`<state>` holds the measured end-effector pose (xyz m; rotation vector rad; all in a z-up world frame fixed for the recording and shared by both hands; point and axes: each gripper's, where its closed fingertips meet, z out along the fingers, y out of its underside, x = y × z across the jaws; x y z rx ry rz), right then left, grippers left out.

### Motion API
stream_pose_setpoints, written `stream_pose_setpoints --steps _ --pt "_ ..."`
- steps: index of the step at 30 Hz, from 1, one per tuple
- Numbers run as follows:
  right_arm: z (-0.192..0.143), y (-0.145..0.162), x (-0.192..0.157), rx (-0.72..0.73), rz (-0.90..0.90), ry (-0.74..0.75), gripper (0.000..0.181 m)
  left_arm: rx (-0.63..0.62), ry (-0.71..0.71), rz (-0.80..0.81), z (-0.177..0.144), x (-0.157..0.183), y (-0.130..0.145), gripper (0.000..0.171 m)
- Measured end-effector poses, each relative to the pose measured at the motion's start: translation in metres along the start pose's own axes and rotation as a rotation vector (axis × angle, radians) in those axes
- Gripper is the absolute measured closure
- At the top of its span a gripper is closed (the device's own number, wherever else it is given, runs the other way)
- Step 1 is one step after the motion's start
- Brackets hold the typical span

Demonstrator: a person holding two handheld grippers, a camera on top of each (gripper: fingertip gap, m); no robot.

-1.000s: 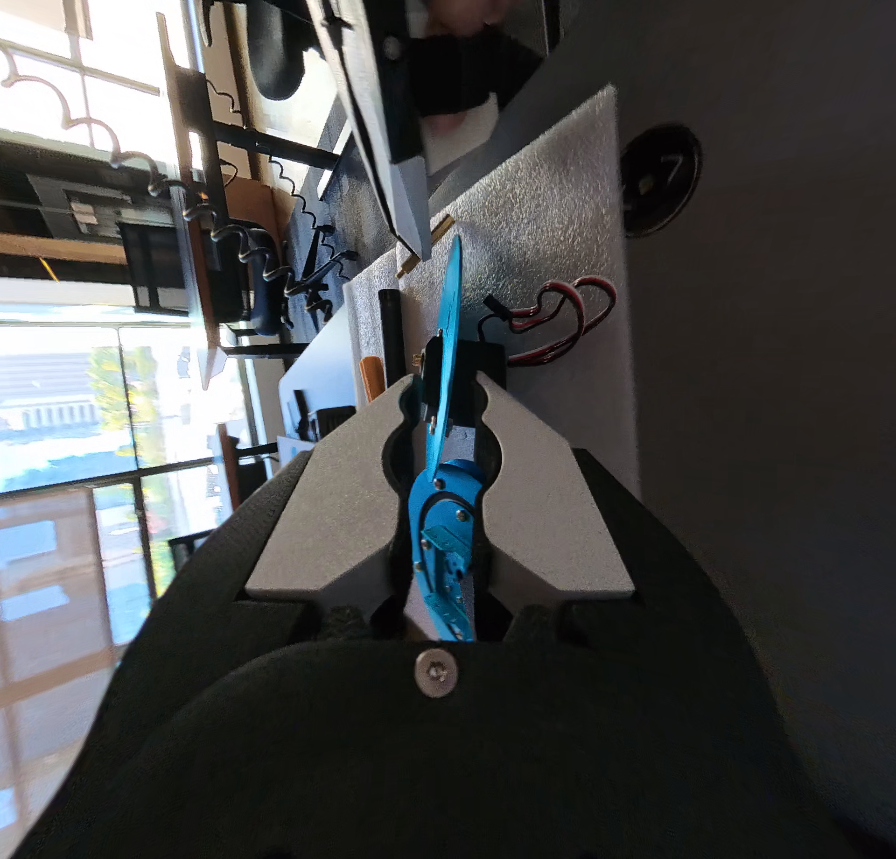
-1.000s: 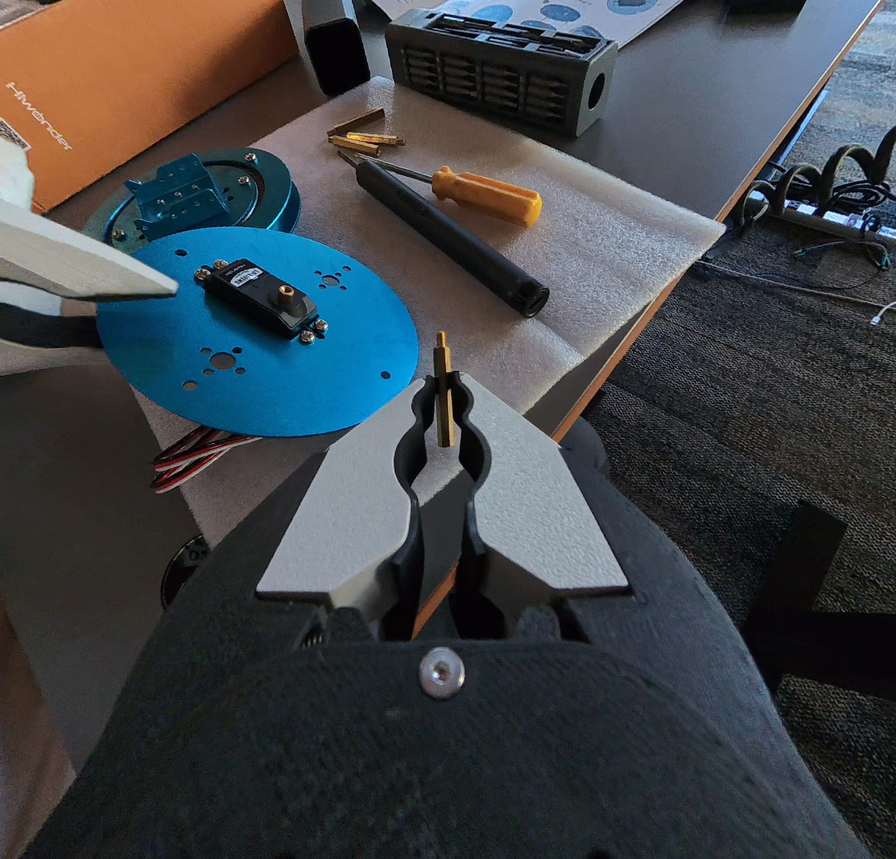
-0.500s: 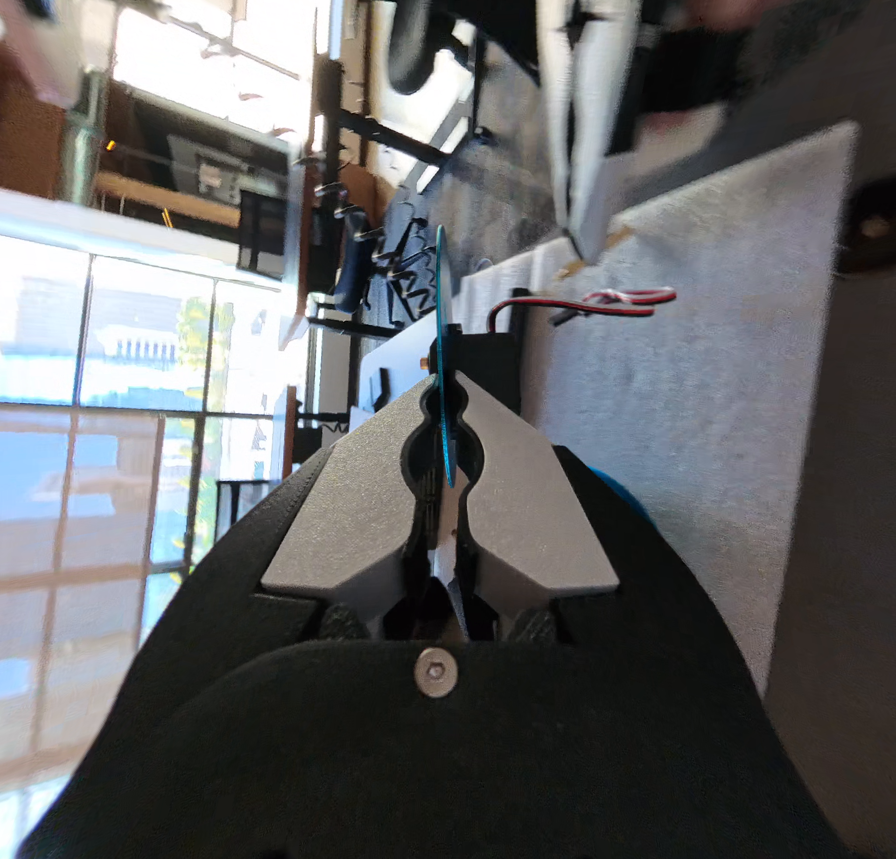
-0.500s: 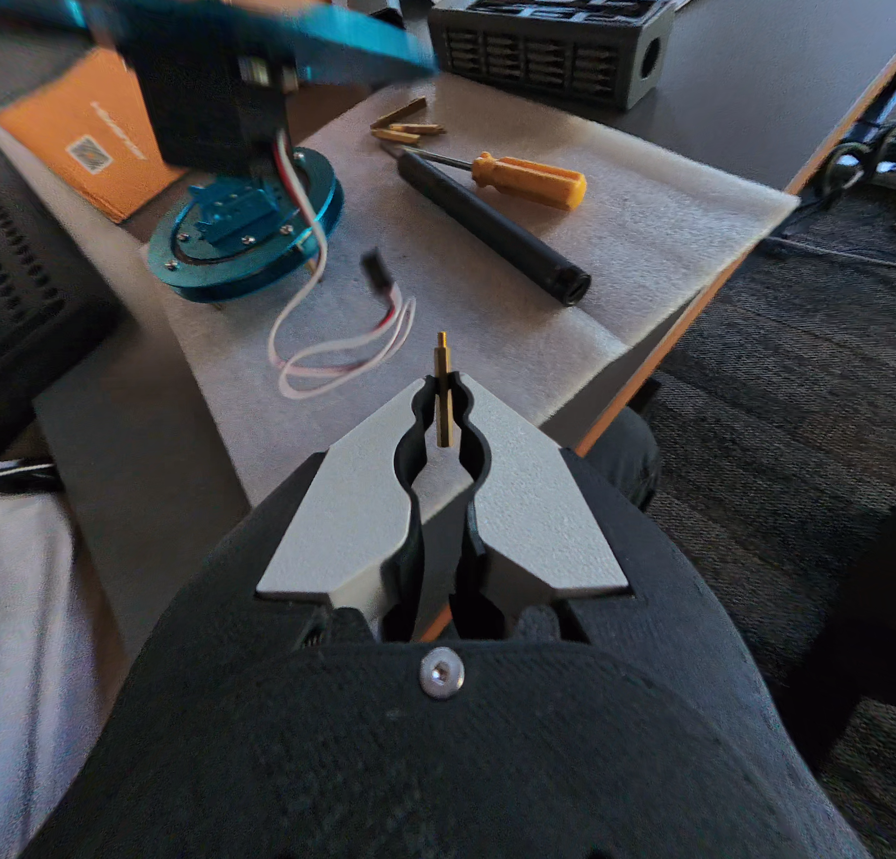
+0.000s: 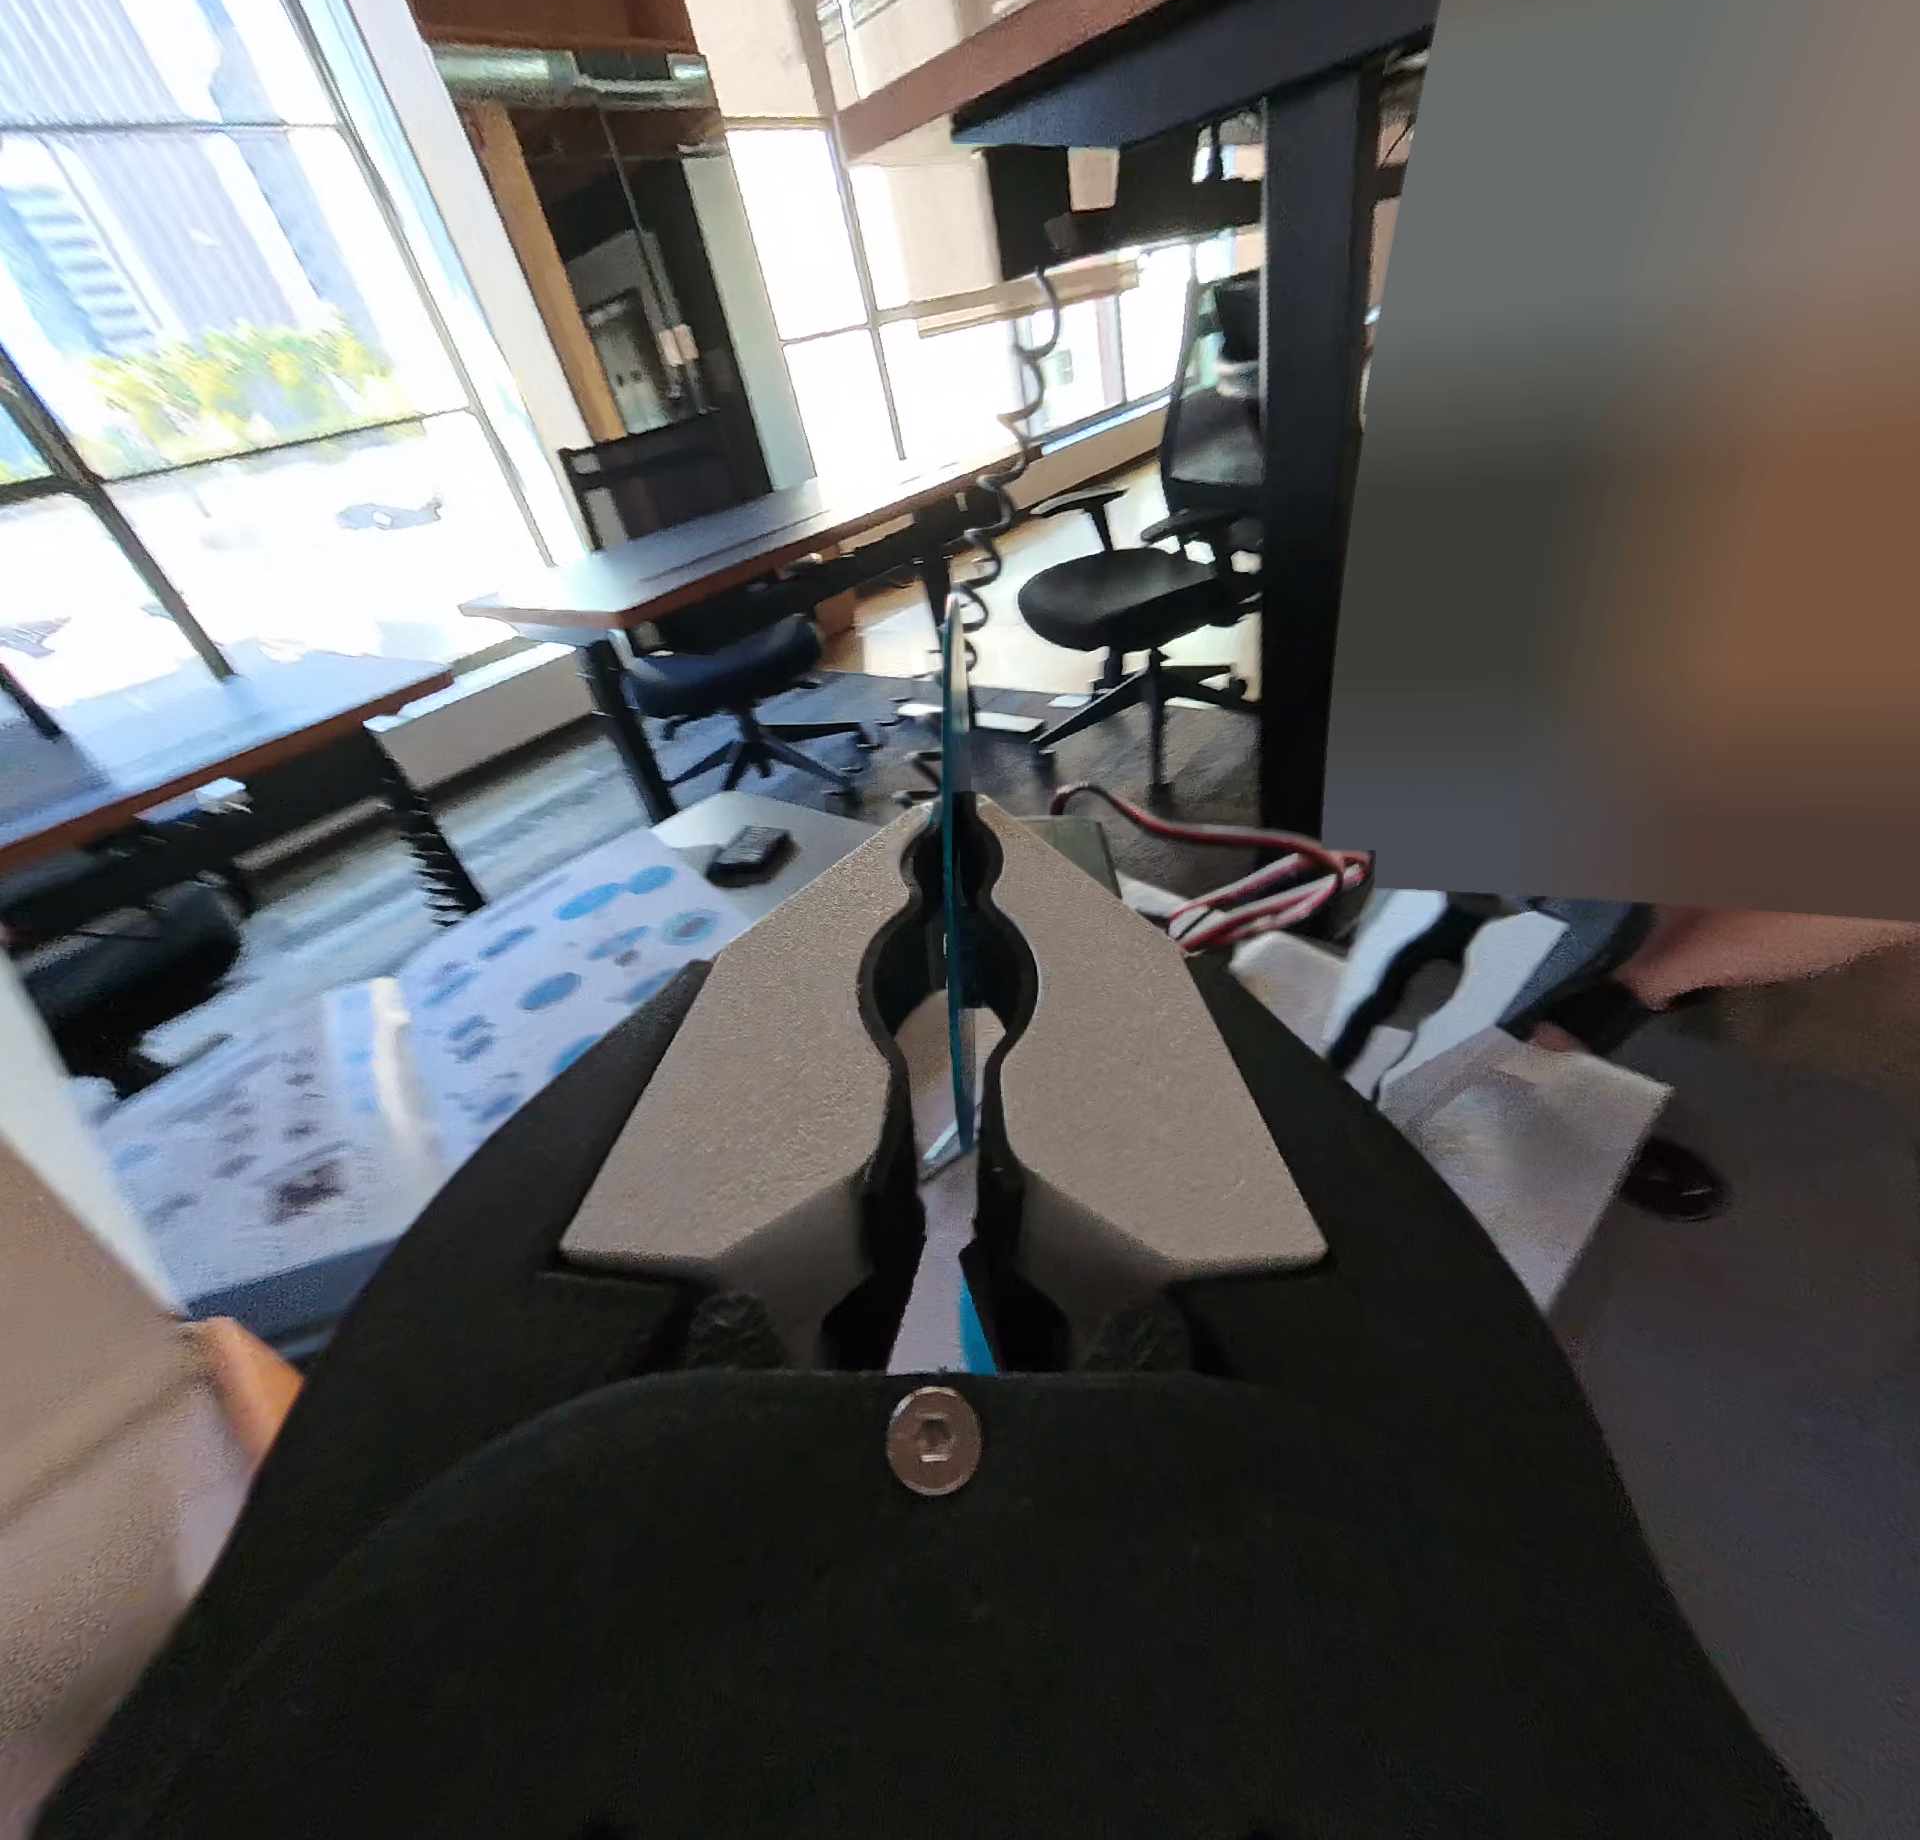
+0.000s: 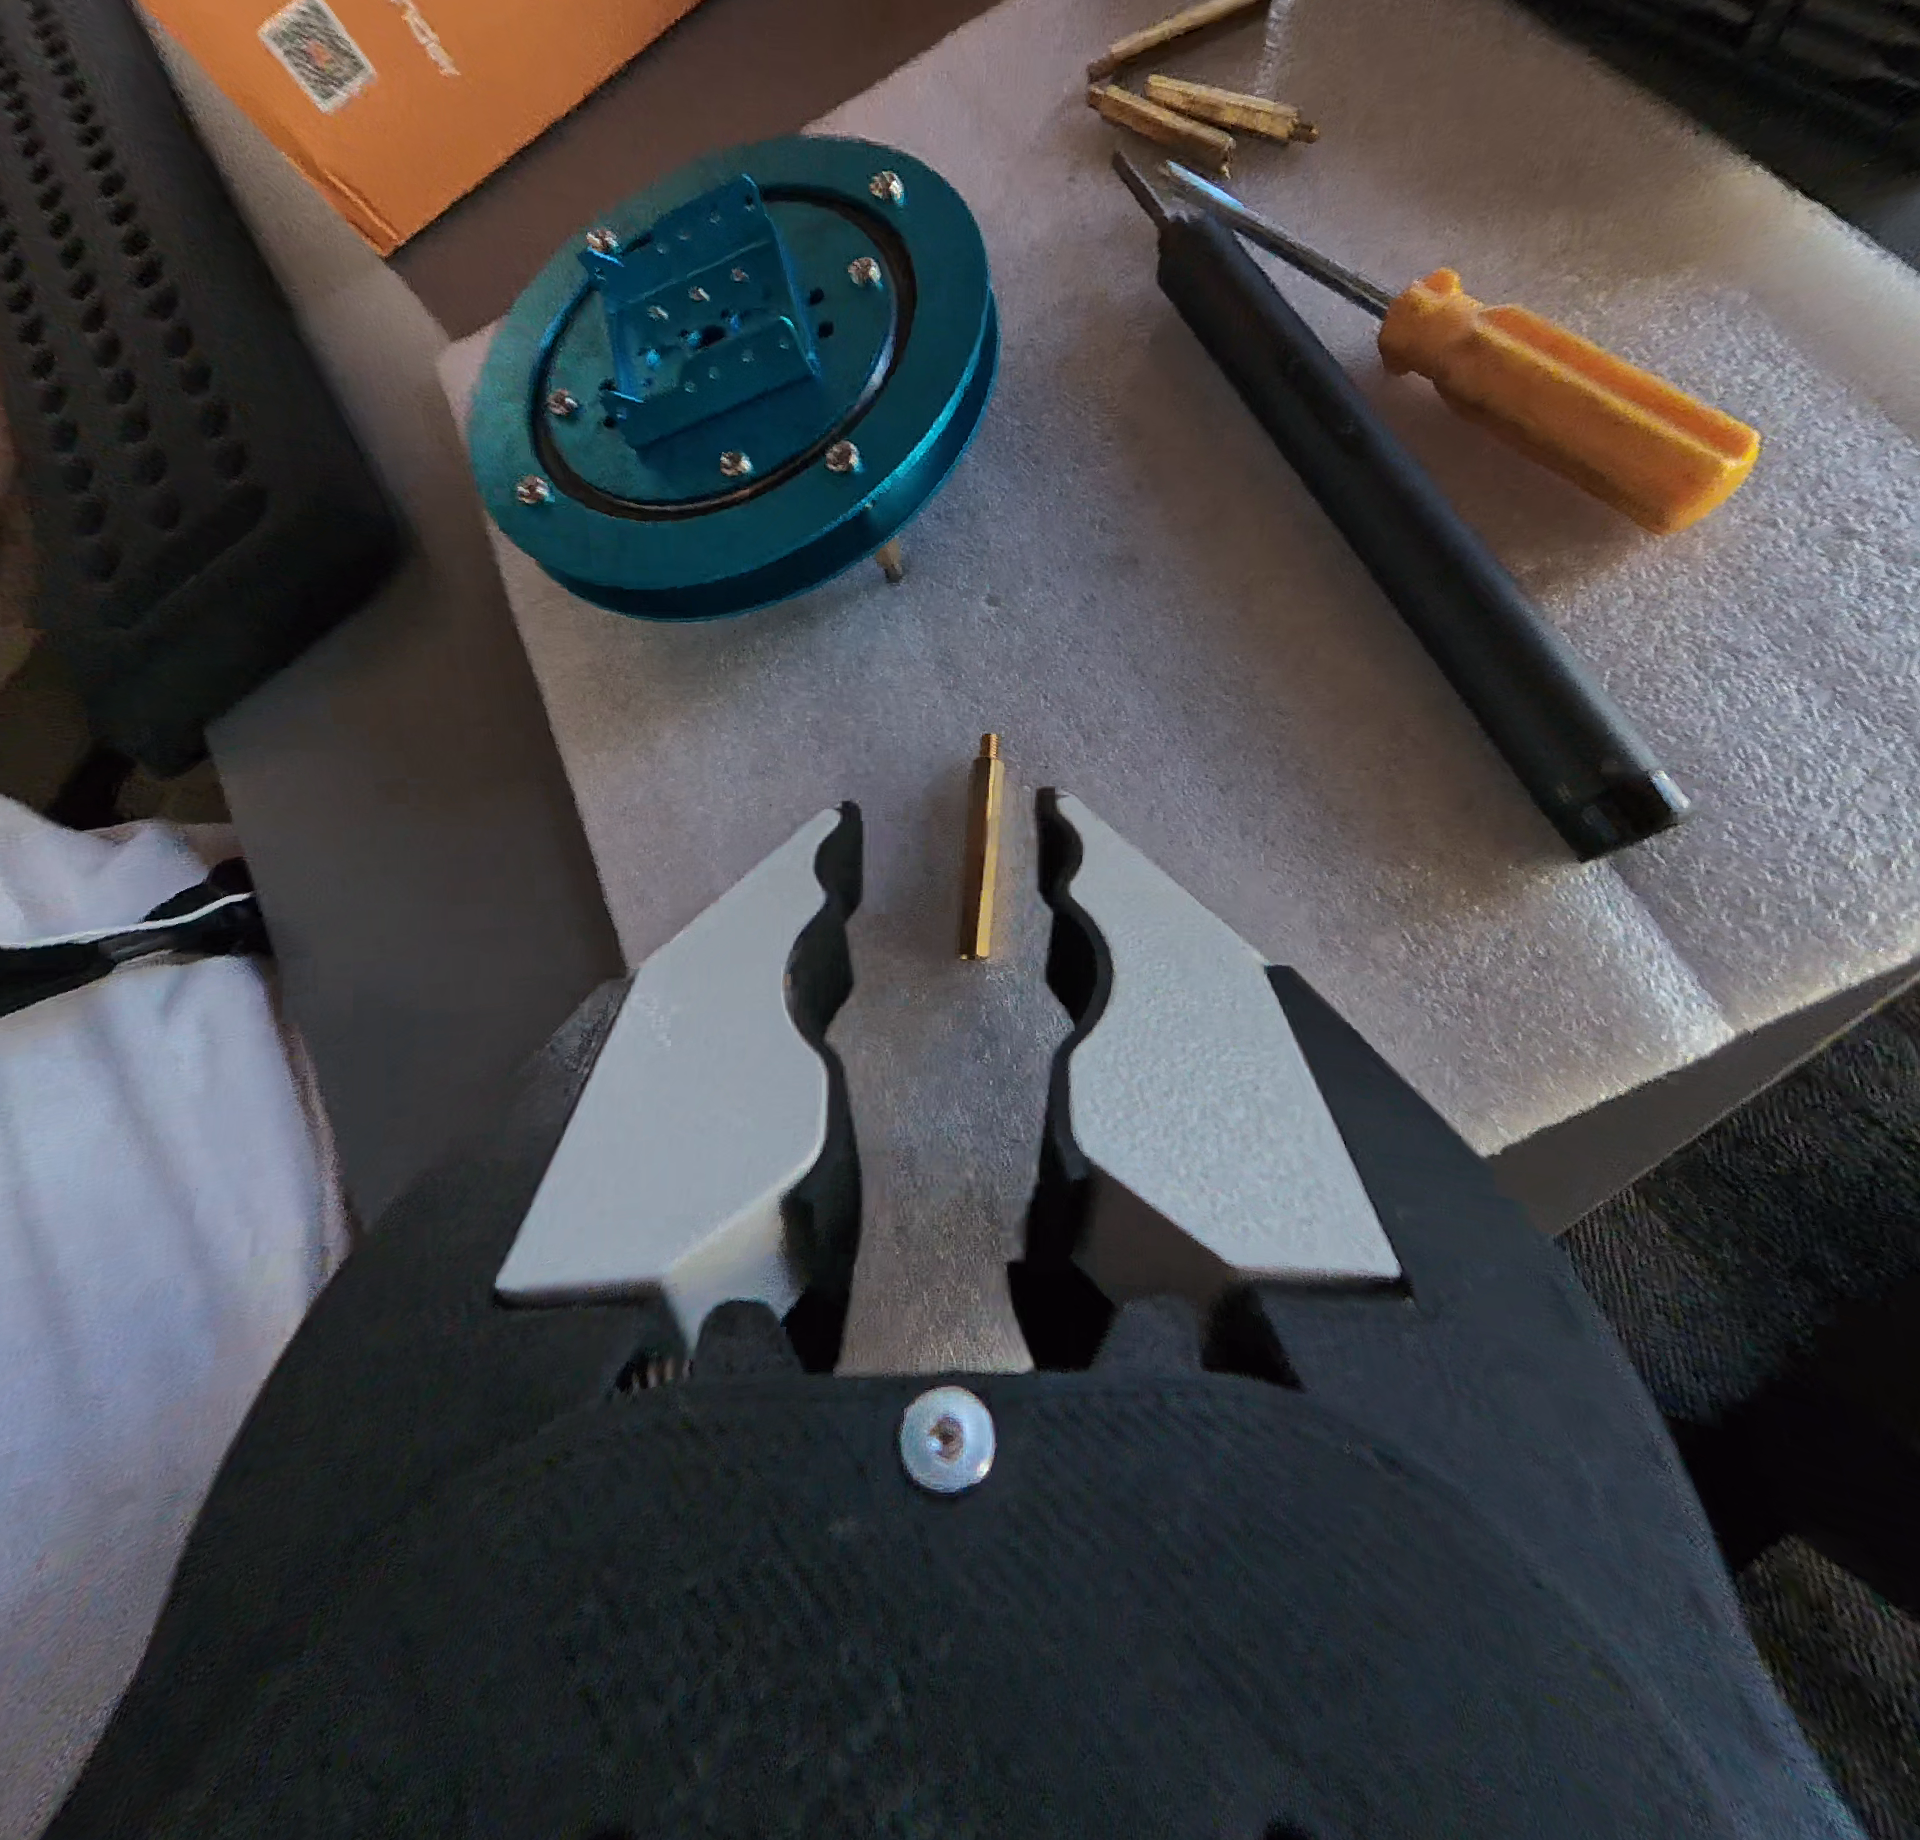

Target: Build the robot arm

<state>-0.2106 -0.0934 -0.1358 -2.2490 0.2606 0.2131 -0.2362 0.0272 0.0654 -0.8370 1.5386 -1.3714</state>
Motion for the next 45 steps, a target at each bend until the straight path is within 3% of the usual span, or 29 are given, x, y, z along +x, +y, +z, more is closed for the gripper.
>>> stream_pose_setpoints --steps 2,6,11,16,19,20,26,29,31,36,43,45 --pt "-0.010 -0.018 -0.005 0.079 -0.040 -0.046 0.147 0.016 0.057 -0.099 0.001 0.004 0.007 0.171" --pt "-0.028 -0.078 0.000 0.383 -0.032 -0.137 0.148 0.039 0.181 -0.286 0.008 0.012 0.013 0.171" --pt "-0.037 -0.140 -0.012 0.652 0.231 -0.569 0.143 0.065 0.257 -0.515 0.016 0.003 0.020 0.171" --pt "-0.032 -0.160 -0.029 0.666 0.384 -0.776 0.144 0.116 0.297 -0.635 0.017 -0.005 0.015 0.171" --pt "-0.037 -0.167 -0.041 0.692 0.430 -0.849 0.169 0.137 0.339 -0.708 0.020 -0.006 0.011 0.171" --pt "-0.039 -0.168 -0.041 0.712 0.440 -0.852 0.180 0.140 0.365 -0.730 0.021 -0.005 0.010 0.171" --pt "-0.047 -0.167 -0.024 0.739 0.449 -0.787 0.181 0.059 0.458 -0.782 0.027 0.001 0.020 0.170" --pt "-0.045 -0.163 -0.011 0.673 0.430 -0.714 0.181 -0.059 0.457 -0.722 0.029 0.001 0.027 0.140" --pt "-0.044 -0.162 -0.005 0.652 0.432 -0.699 0.181 -0.147 0.420 -0.627 0.029 -0.002 0.033 0.136" --pt "-0.039 -0.160 -0.006 0.622 0.444 -0.721 0.181 -0.205 0.379 -0.543 0.028 -0.015 0.030 0.144" --pt "-0.034 -0.155 -0.005 0.586 0.433 -0.724 0.181 -0.290 0.434 -0.637 0.040 -0.012 0.049 0.147" --pt "-0.033 -0.153 -0.005 0.582 0.440 -0.730 0.181 -0.304 0.475 -0.671 0.042 -0.006 0.054 0.158"
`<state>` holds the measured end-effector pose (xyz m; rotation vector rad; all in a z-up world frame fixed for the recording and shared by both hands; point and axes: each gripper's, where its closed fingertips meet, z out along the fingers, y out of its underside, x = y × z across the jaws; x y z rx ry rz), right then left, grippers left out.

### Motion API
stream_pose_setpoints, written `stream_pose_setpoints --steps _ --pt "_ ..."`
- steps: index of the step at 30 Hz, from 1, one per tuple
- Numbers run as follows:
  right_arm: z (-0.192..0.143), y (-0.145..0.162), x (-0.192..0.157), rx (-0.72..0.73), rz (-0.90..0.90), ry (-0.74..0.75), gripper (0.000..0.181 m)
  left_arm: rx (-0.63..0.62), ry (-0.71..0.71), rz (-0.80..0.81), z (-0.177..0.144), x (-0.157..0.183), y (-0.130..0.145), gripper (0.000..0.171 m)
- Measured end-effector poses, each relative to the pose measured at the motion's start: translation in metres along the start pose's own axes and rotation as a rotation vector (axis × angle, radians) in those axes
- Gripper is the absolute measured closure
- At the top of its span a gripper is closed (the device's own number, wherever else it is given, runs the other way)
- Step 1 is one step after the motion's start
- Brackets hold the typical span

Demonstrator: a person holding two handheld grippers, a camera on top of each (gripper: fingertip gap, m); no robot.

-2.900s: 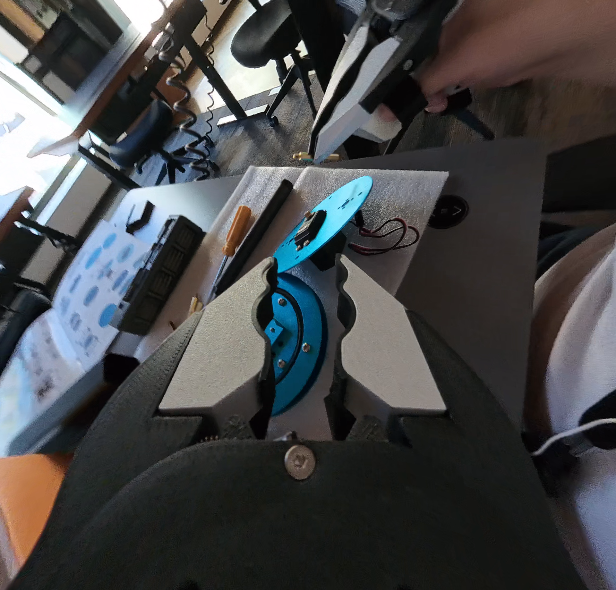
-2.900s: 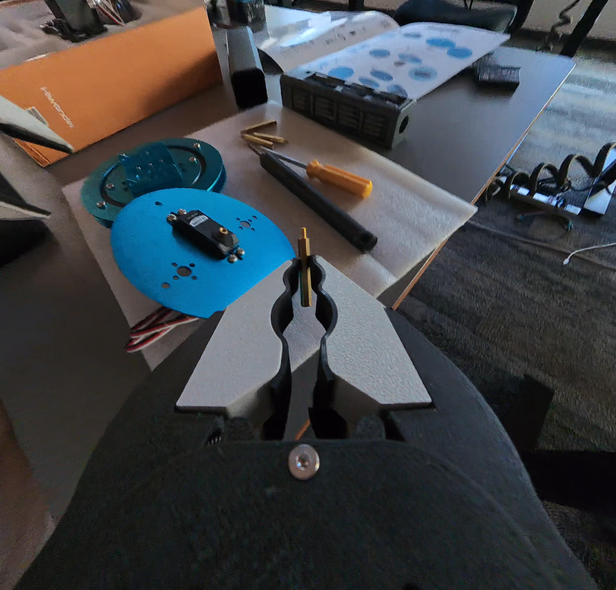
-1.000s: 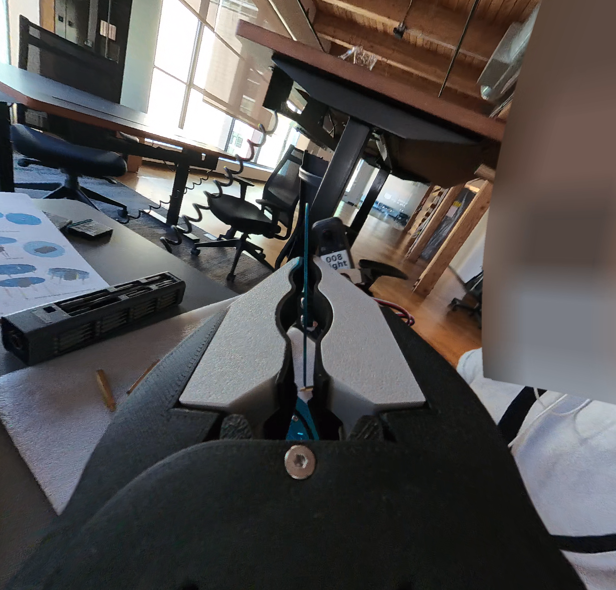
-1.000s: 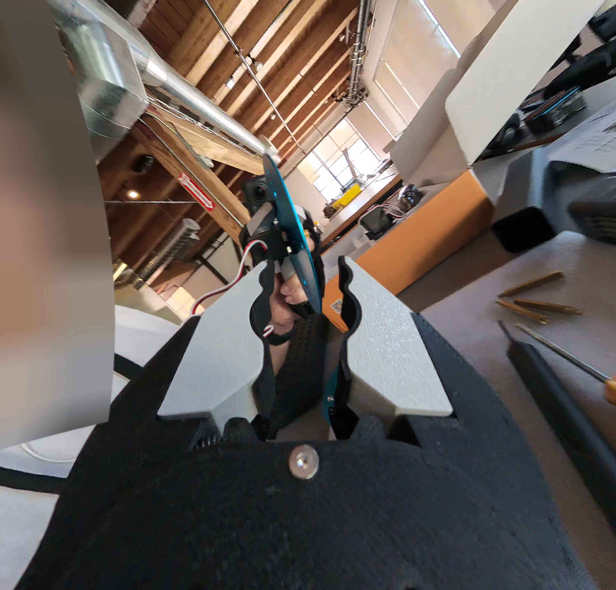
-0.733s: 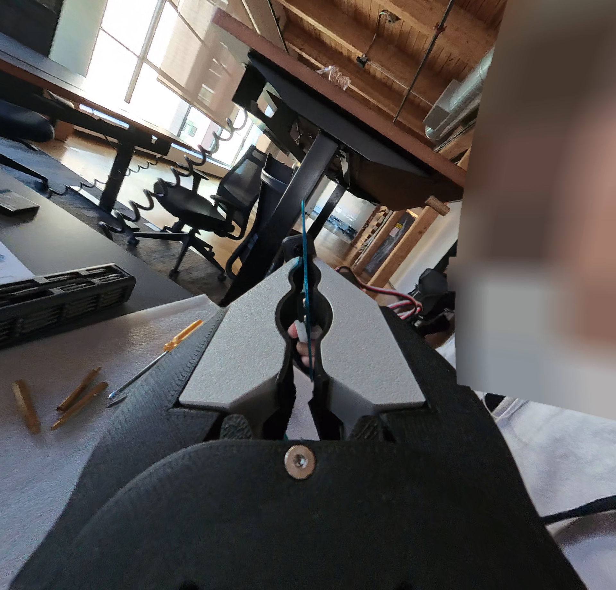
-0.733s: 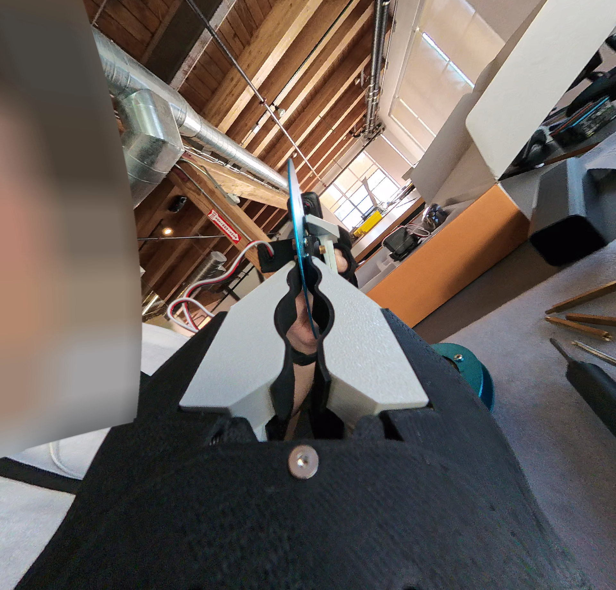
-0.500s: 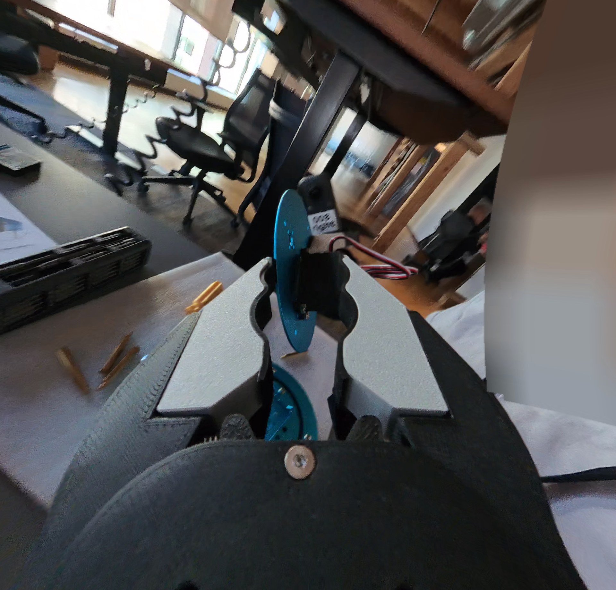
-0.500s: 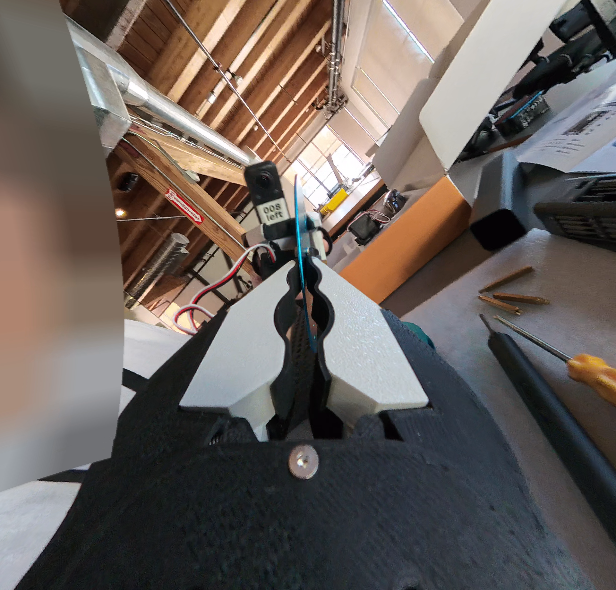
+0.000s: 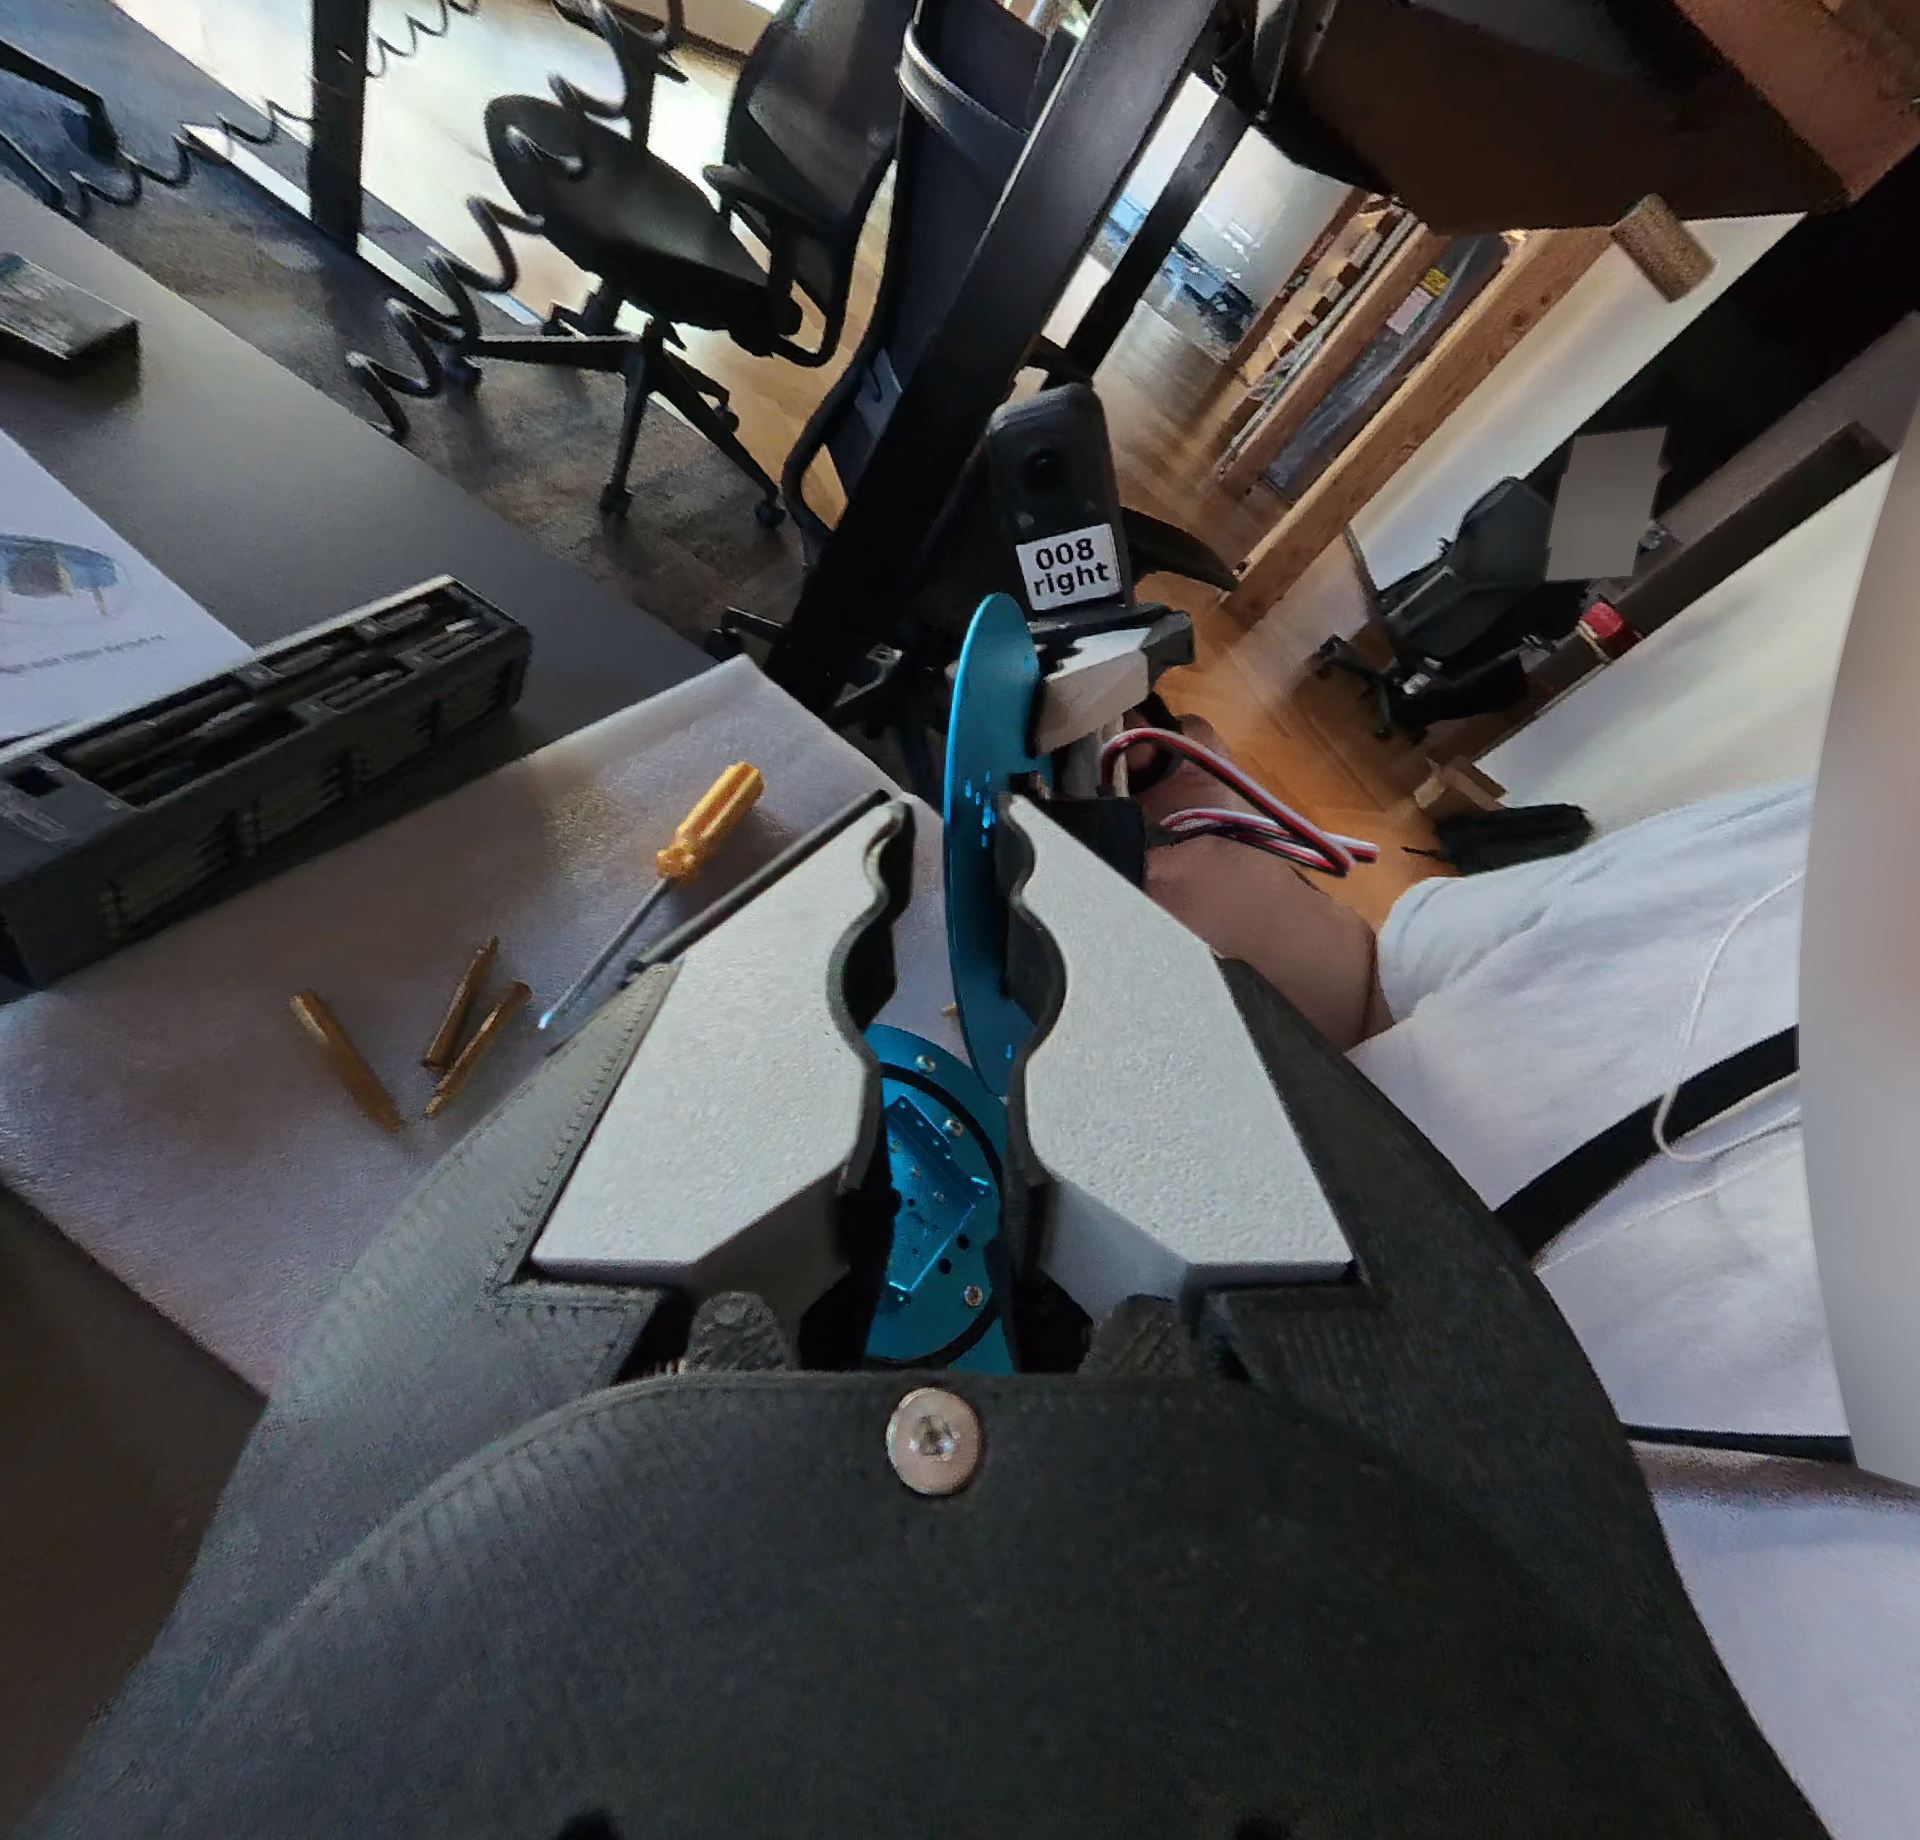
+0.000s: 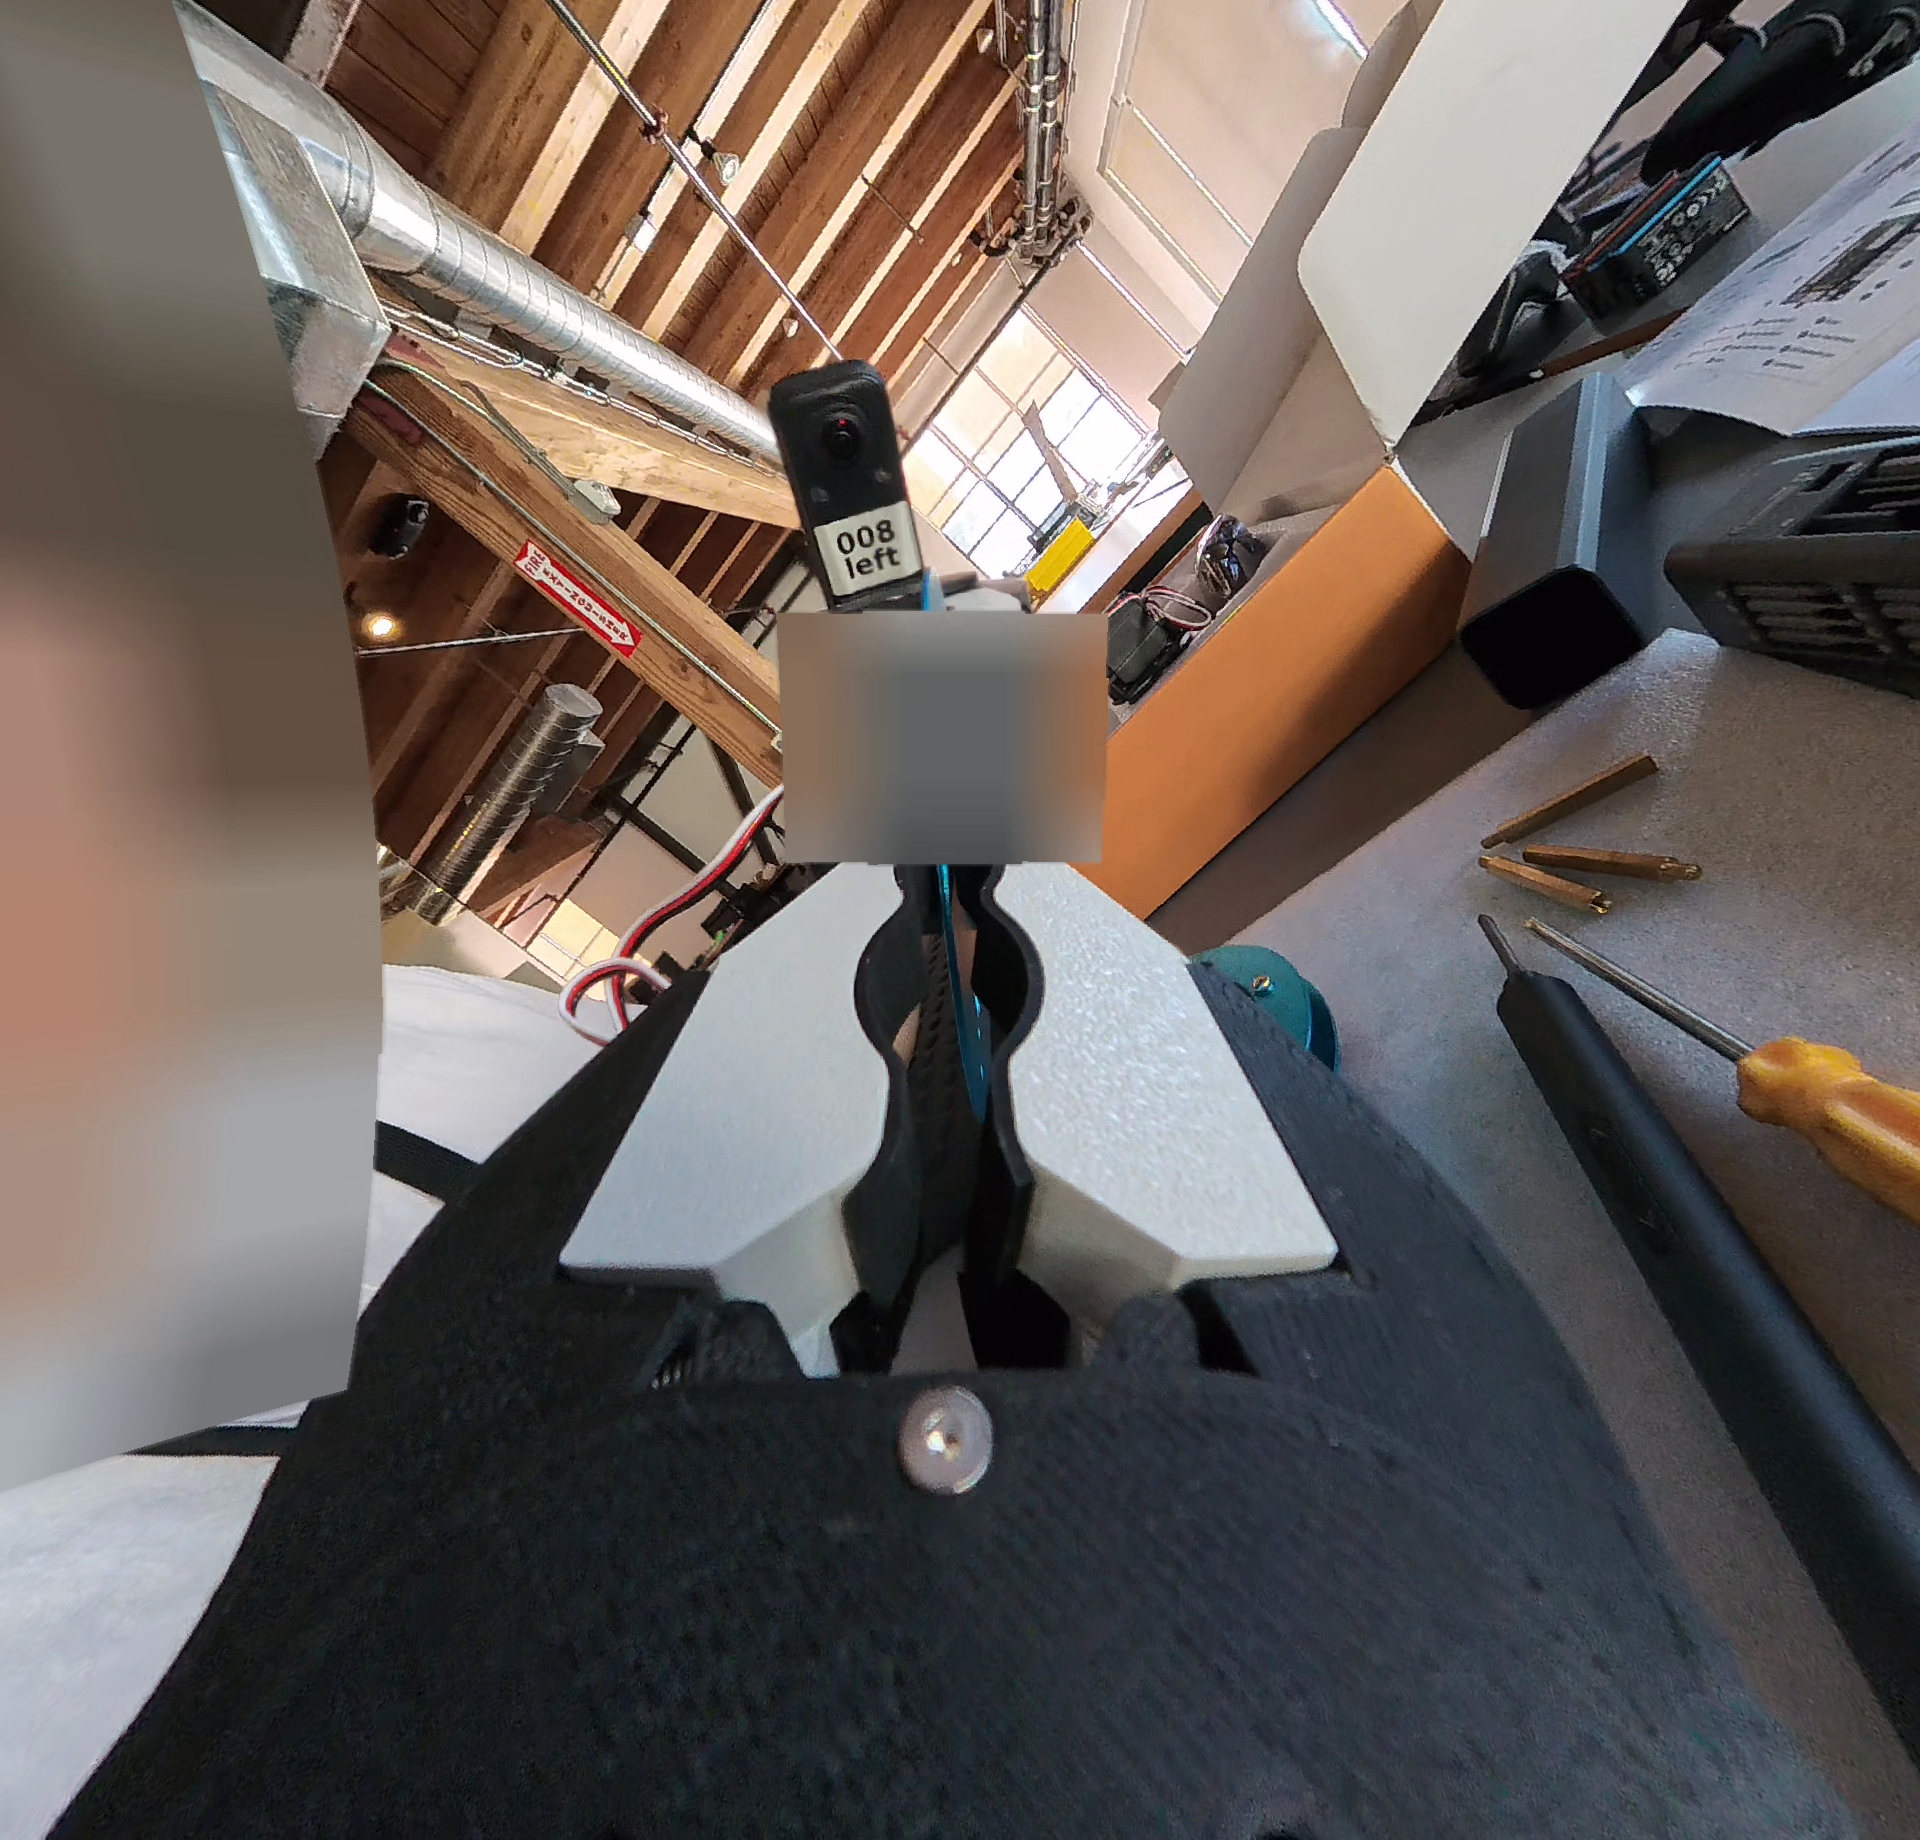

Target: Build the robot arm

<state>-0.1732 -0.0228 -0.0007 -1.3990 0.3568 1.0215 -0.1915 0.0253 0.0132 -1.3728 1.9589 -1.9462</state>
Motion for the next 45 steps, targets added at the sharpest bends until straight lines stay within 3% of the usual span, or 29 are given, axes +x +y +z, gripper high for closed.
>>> stream_pose_setpoints --steps 3,12,17,22,26,29,34,36,45 --pt "-0.001 0.002 0.003 0.004 0.037 -0.010 0.181 0.004 0.040 -0.043 0.003 0.001 0.006 0.170" --pt "0.004 0.002 0.010 0.023 0.197 -0.064 0.181 0.055 0.124 -0.149 0.000 0.001 0.012 0.171" --pt "0.015 -0.002 0.001 0.009 0.148 -0.029 0.181 0.016 0.149 -0.129 0.002 0.010 0.020 0.171" --pt "0.031 -0.021 -0.012 0.093 0.099 -0.016 0.180 0.175 0.148 -0.132 -0.011 0.014 0.001 0.171" --pt "0.044 -0.025 -0.004 0.140 0.138 -0.018 0.180 0.282 0.182 -0.257 -0.022 0.002 -0.003 0.171" --pt "0.047 -0.023 0.004 0.159 0.172 -0.042 0.169 0.340 0.193 -0.324 -0.028 -0.006 -0.006 0.171" --pt "0.044 -0.013 0.012 0.168 0.168 -0.029 0.168 0.367 0.136 -0.263 -0.030 -0.010 -0.010 0.171" --pt "0.043 -0.013 0.011 0.171 0.140 -0.043 0.181 0.359 0.129 -0.259 -0.027 -0.013 -0.007 0.171" --pt "0.036 -0.015 0.013 0.192 -0.022 -0.018 0.181 0.340 0.100 -0.163 -0.020 -0.016 -0.003 0.171"
